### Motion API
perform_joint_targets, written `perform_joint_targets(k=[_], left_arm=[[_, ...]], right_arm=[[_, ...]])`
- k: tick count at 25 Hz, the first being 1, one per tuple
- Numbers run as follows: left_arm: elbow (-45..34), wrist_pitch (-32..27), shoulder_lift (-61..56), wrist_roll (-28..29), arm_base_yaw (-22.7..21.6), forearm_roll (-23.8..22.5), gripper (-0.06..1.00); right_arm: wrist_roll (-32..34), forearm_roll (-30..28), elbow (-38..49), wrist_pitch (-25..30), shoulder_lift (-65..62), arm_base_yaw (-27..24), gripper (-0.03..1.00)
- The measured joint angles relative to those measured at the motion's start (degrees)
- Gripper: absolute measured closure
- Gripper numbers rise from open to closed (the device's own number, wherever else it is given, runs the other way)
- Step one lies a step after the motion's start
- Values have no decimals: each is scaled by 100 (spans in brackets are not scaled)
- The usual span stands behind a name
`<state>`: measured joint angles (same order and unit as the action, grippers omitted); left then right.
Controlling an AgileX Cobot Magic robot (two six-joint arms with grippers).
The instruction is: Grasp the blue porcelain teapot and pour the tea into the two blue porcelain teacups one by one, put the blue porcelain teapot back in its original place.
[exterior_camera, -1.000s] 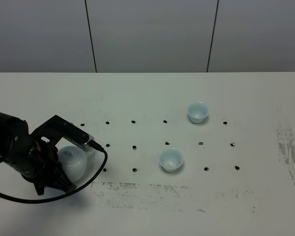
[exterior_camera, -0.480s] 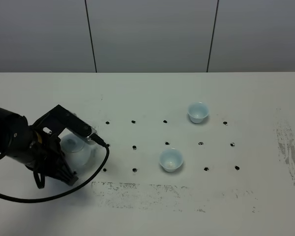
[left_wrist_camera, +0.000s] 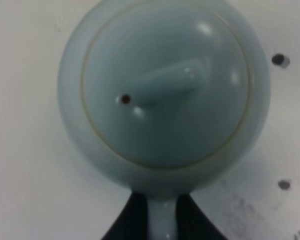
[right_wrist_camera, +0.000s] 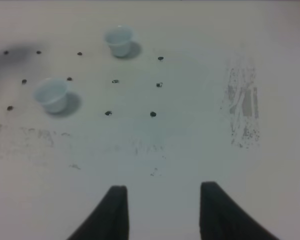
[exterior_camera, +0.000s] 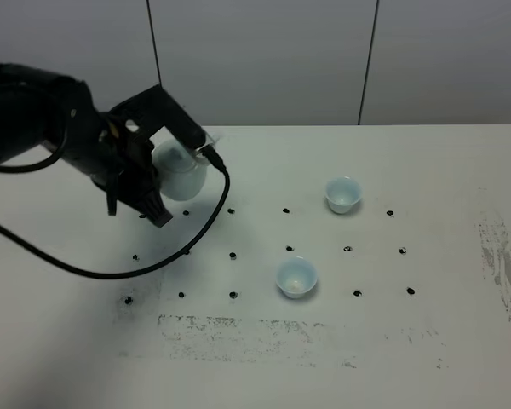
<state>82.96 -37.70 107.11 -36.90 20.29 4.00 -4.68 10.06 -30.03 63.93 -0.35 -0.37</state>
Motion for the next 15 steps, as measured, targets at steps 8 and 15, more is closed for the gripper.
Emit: perform_joint_targets(k=[8, 15], left_arm=[[2896, -1094, 1580, -1751, 80, 909, 90], [4130, -1552, 2453, -2421, 409, 954, 90]], right_arm=[[0, 0, 0, 0, 0, 0, 64], [0, 2, 0, 0, 0, 0, 64]])
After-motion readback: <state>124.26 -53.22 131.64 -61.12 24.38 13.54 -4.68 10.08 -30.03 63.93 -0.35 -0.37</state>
